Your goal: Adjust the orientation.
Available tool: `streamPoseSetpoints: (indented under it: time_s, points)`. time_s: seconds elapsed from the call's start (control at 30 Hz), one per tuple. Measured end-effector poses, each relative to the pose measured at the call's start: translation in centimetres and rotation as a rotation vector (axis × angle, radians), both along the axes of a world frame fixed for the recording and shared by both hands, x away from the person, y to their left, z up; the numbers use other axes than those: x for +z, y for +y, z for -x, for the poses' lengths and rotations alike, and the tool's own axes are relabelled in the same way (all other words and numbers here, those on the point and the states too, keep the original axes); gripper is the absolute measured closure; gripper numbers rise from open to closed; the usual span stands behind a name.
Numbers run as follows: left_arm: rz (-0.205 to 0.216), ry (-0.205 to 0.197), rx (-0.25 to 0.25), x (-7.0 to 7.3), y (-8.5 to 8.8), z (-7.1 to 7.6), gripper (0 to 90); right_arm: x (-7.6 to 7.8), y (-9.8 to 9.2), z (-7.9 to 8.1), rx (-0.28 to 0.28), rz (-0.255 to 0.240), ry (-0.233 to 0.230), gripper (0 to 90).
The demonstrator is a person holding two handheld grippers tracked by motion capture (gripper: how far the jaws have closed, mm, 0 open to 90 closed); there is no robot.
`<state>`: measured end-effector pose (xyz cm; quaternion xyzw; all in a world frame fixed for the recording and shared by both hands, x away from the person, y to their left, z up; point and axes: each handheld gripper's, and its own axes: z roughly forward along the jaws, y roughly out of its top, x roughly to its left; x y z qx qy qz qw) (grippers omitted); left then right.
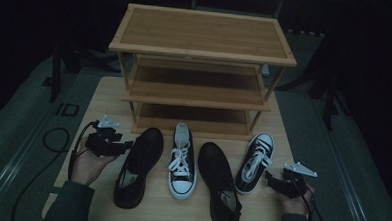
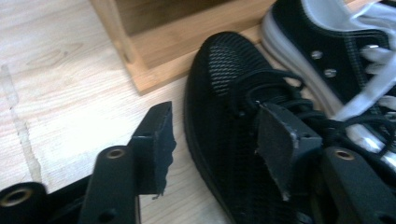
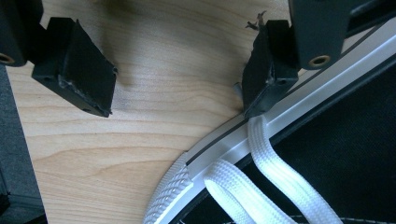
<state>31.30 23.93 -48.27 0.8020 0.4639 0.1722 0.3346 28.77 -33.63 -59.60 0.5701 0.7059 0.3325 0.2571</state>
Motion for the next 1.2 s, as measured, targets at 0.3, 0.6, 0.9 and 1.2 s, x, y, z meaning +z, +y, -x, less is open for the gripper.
streamPoseSetpoints:
  time_s: [0.3,0.6,0.9,1.2]
  points:
    - [0.031,-0.014,-0.031,1.2,-0.2,1.3,34.8,0.0,0.0,0.0,0.0,0.0,0.0,25.6]
    - [0.019,0.005,-0.057,1.2,-0.8,2.8,34.3,0.0,0.0,0.0,0.0,0.0,0.0,25.6]
    - [-0.032,0.03,-0.077,0.7,-1.5,3.7,39.2,0.0,0.0,0.0,0.0,0.0,0.0,25.6]
    - [-0.127,0.098,-0.072,-0.7,-2.2,3.7,52.9,0.0,0.0,0.0,0.0,0.0,0.0,25.6]
